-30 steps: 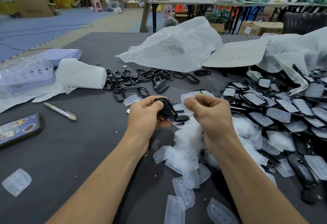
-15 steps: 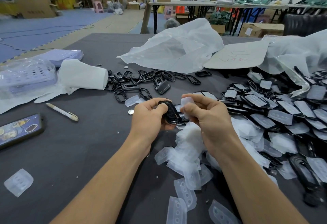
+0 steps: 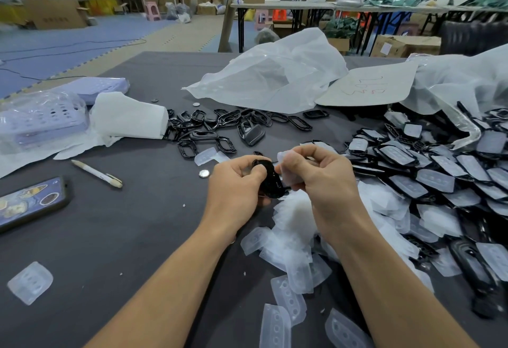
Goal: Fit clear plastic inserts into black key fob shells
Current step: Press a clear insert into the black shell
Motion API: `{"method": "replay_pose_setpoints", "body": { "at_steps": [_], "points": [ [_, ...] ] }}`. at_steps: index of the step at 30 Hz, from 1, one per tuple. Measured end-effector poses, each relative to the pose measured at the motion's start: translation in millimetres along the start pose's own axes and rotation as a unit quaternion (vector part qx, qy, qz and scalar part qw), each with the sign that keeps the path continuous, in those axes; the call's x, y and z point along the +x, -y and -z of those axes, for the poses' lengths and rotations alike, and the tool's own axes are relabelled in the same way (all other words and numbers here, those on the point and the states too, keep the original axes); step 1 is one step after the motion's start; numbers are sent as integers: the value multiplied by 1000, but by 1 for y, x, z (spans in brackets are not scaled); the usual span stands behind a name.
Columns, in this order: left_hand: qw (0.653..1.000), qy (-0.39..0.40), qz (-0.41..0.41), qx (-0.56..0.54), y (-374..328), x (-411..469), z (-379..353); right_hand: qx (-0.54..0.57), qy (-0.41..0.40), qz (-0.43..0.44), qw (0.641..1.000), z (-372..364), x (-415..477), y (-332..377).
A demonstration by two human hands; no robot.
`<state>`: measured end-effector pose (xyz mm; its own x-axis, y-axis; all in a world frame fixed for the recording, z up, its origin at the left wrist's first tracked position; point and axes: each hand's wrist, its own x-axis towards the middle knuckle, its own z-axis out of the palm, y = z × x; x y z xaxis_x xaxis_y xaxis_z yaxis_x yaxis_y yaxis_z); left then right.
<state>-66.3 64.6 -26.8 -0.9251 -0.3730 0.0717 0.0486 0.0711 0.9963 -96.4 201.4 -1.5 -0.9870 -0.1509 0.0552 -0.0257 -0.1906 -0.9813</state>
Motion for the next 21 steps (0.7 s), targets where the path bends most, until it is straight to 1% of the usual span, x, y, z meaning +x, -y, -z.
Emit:
{"method": "replay_pose_setpoints", "body": {
  "at_steps": [4,8,12,15,21],
  "points": [
    [997,37,26,-60,-3,-3,0,-108,-22,40,993,-6,-5,-8],
    [989,46,71,-119,-4,0,-2,-165,-33,71,983,-6,-8,-10],
    [972,93,109,-188,-6,3,1,-222,-82,128,963,-5,-7,-11],
    [968,122,107,-192,-5,3,4,-266,-109,162,944,-6,-8,-12],
    [973,138,86,-165,-6,4,7,-292,-124,181,931,-3,-5,-12]
  ]
}}
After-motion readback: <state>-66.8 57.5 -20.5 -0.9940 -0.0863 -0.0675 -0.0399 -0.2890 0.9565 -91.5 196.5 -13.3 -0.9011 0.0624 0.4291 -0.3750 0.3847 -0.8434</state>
